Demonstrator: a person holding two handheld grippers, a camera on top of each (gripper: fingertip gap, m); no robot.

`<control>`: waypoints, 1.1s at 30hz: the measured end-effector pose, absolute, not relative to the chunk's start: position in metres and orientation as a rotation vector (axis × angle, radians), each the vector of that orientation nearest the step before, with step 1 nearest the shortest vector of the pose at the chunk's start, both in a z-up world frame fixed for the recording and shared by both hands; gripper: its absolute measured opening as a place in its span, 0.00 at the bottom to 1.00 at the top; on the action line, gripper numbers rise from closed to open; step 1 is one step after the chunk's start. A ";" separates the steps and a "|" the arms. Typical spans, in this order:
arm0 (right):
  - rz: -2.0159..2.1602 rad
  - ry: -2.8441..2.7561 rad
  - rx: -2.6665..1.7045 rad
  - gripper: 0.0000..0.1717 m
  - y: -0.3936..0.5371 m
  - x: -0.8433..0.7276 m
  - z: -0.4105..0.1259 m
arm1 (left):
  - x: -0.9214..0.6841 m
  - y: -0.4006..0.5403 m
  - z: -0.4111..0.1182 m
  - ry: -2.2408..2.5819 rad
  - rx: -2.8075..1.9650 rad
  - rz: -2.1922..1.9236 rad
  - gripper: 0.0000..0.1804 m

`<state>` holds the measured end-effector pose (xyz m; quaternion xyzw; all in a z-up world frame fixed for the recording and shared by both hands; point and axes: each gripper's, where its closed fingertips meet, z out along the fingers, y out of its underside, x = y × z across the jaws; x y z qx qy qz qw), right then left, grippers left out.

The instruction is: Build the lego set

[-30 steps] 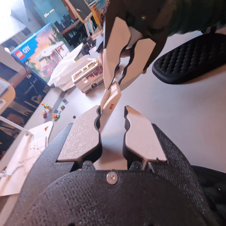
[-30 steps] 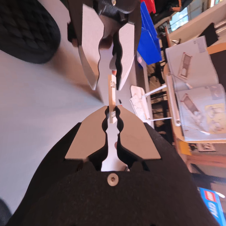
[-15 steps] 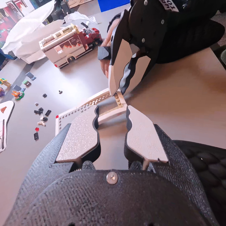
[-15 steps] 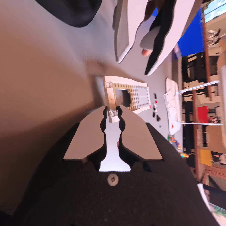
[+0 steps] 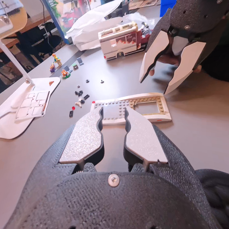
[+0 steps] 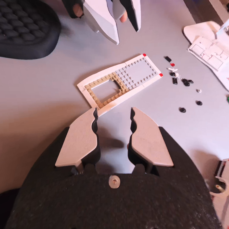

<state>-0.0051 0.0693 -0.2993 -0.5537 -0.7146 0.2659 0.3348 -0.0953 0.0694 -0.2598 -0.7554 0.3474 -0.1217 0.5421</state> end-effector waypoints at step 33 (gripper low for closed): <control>0.769 -1.136 -1.158 0.17 0.157 -0.075 -0.148 | -0.152 0.101 -0.238 0.406 -1.711 -0.046 0.02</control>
